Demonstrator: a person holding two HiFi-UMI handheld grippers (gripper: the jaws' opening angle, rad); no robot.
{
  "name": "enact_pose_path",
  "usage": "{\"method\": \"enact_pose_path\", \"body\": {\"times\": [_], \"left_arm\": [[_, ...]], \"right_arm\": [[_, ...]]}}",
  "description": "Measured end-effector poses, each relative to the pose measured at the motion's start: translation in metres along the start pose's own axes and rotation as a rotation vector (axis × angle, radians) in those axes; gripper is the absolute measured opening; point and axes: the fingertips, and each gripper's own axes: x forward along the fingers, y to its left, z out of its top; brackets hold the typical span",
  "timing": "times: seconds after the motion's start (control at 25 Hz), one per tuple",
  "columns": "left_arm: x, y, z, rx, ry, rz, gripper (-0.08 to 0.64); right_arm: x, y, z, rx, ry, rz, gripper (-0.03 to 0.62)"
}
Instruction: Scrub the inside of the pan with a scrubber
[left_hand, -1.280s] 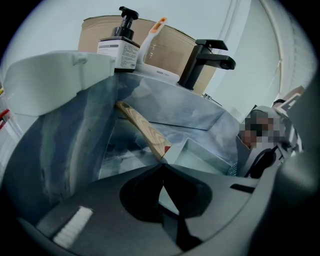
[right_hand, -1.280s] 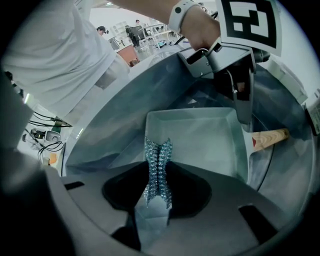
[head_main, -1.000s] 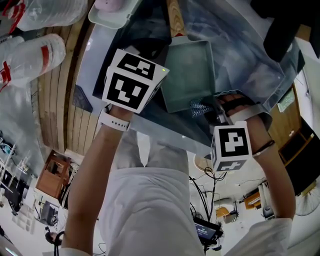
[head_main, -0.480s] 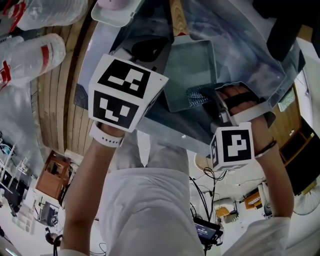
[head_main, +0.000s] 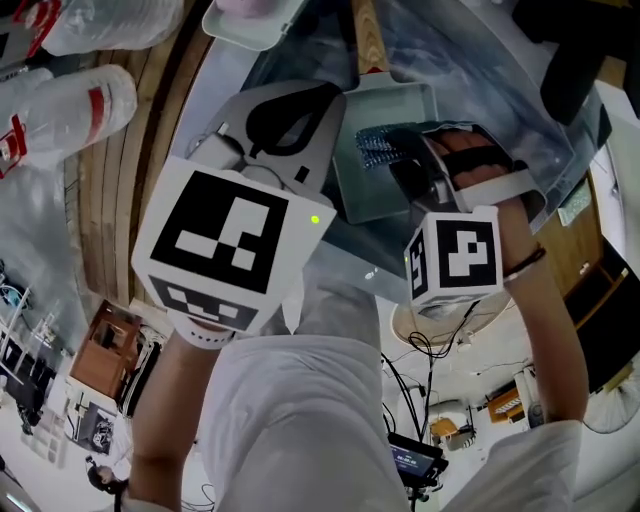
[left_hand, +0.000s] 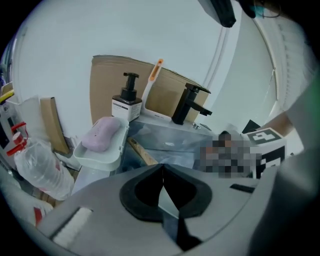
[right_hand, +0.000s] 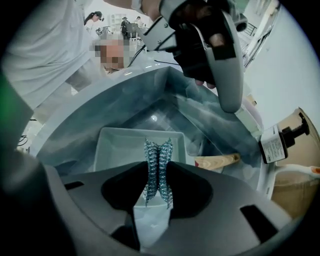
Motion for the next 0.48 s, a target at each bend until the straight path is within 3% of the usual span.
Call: {"method": "enact_pose_path", "body": {"times": [0.48], "left_arm": [[-0.024,0.014,-0.017,-0.058,0.009,0.034,0.006]], "right_arm": [[0.037,-0.037,0.016,-0.034,-0.013,-0.065,0.118]]}}
